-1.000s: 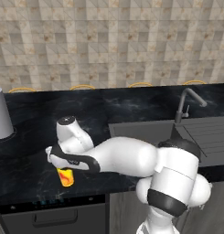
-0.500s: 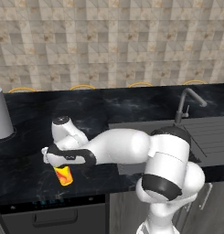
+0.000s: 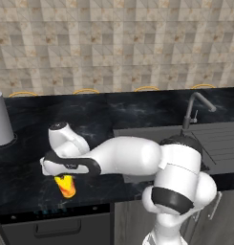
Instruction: Pick the teapot and cup and place them in the sink. Then turn on the water.
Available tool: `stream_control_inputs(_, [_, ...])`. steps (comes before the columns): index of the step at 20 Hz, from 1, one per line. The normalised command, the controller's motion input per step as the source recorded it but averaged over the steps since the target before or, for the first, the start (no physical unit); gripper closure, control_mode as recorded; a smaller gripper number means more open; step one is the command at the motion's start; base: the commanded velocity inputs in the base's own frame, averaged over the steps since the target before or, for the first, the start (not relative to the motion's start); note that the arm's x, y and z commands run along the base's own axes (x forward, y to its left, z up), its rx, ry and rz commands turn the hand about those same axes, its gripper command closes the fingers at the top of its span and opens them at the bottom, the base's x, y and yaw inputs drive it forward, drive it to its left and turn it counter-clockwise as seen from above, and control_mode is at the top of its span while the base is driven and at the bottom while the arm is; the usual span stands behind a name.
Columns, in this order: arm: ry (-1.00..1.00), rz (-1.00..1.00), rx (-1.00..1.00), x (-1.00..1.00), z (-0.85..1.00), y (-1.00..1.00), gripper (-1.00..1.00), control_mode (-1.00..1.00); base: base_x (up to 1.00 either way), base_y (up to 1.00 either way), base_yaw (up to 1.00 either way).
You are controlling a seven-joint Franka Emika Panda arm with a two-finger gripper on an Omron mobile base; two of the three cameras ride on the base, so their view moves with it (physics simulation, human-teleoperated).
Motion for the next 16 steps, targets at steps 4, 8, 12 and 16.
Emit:
stream_control_inputs(4, [0.02,-0.04,0.00,-0.52,0.00,-0.17,1.00,-1.00,0.00,0.00,0.00])
stream_control_inputs(8, [0.00,0.00,0.00,0.00,0.00,0.00,1.00,-1.00,0.00,0.00,0.00])
stream_control_inputs(12, [0.00,0.00,0.00,-0.02,0.00,-0.12,1.00,-1.00,0.00,0.00,0.00])
stream_control_inputs(16, [-0.01,0.00,0.02,-0.03,0.41,-0.28,1.00,-1.00,0.00,0.00,0.00])
